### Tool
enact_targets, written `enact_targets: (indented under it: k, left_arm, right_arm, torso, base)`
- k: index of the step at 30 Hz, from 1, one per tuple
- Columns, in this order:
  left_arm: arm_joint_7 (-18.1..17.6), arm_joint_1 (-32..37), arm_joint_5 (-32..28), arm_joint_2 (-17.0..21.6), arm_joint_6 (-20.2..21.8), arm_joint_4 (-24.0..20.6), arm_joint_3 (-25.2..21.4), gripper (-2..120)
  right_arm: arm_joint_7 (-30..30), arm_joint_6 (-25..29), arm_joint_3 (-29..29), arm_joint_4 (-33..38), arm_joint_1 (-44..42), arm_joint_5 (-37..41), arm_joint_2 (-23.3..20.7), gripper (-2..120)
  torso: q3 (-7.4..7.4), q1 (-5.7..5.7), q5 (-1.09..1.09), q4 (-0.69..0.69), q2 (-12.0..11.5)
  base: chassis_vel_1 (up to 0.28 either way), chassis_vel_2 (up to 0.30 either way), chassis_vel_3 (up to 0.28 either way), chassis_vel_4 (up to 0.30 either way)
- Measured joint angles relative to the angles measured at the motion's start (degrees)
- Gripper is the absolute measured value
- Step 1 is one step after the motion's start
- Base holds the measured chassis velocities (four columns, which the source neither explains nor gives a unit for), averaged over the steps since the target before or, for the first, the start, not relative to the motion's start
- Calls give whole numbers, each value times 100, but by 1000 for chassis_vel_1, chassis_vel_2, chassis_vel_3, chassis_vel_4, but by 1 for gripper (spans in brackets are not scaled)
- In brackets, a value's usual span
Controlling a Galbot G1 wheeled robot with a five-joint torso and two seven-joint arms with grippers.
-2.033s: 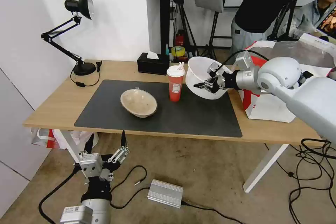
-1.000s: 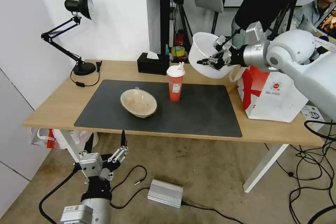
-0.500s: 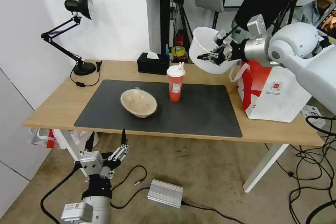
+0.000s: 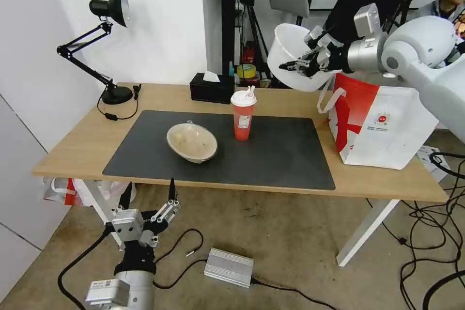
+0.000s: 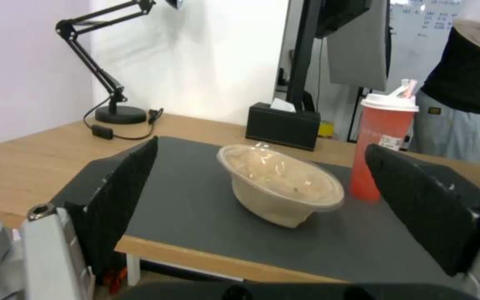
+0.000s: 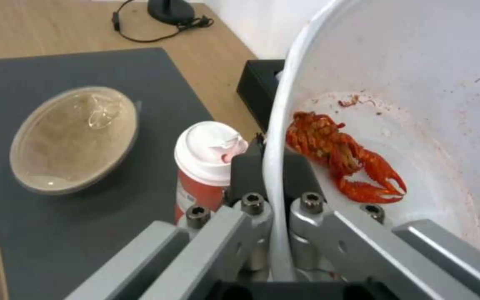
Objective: Pick up the trash from the table and place it into the takeout bag.
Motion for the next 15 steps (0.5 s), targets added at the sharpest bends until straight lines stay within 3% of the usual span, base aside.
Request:
enact_targets:
  k: [15]
  left_arm:
    - [3, 6, 2, 8, 0, -7, -1, 100]
  right_arm:
    - [-73, 17, 127, -94, 27, 14, -108, 0]
  torso:
    - [0, 0, 0, 0, 0]
  base:
    - [0, 0, 0, 0]
